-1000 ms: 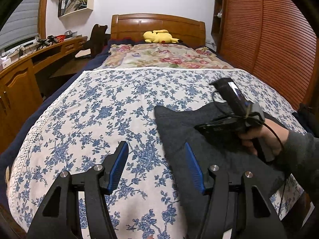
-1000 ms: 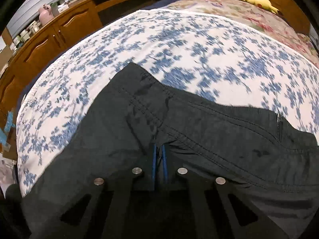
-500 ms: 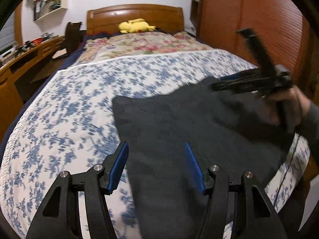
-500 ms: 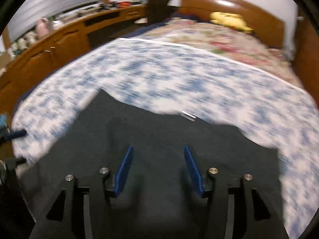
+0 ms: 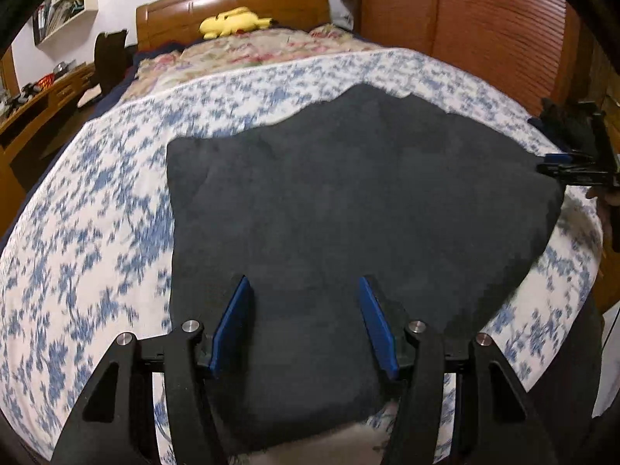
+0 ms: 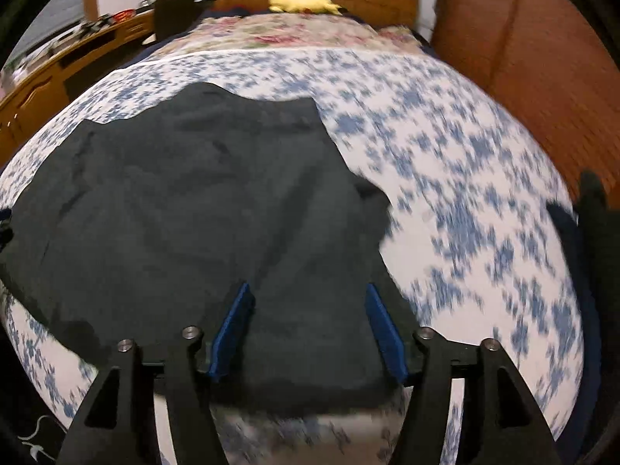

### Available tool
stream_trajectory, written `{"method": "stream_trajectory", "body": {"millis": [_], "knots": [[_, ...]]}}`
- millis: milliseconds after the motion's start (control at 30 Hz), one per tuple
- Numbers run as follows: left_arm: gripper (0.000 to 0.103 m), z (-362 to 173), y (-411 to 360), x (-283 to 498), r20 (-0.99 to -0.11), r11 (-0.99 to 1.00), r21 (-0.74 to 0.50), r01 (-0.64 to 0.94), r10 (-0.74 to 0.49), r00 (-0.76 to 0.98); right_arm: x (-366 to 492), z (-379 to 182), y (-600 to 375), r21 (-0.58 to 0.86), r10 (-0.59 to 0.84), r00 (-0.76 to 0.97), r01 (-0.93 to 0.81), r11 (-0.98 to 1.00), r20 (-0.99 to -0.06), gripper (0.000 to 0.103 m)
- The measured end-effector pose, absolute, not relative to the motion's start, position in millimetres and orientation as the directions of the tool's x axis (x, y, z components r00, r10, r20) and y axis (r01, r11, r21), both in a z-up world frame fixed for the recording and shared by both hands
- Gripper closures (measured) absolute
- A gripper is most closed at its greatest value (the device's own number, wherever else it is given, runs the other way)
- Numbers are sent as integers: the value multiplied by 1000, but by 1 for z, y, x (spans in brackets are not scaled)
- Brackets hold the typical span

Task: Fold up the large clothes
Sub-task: 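Open the right gripper and withdraw it from the folded jacket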

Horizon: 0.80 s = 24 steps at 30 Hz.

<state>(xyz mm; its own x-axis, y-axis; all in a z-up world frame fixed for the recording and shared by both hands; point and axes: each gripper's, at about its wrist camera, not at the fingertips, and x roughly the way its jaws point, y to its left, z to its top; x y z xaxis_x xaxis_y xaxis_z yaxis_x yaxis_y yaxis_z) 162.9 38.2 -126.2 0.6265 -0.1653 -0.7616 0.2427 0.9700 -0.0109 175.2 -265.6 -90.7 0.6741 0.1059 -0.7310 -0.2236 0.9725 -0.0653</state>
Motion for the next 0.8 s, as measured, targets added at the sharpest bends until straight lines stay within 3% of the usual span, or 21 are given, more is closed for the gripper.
{"method": "stream_trajectory", "body": {"millis": [233,400,567,800], "knots": [[43,-134,45,156,-772,973,-14,231,-157,616,189,-106,-284,77,162,638,-158,984,-752,36],[43,-135,50,154,-766,973,-29,230,-169,620,193,-112,-286,101,156,656,-122,987,-738,36],[43,-133,49,150,-759,971,-24,239,-173,628,177,-105,-289,46,65,683,-46,998,-728,34],[43,-133,50,149,-759,971,-34,238,-180,626,158,-99,-294,102,90,670,-21,995,-737,33]]}}
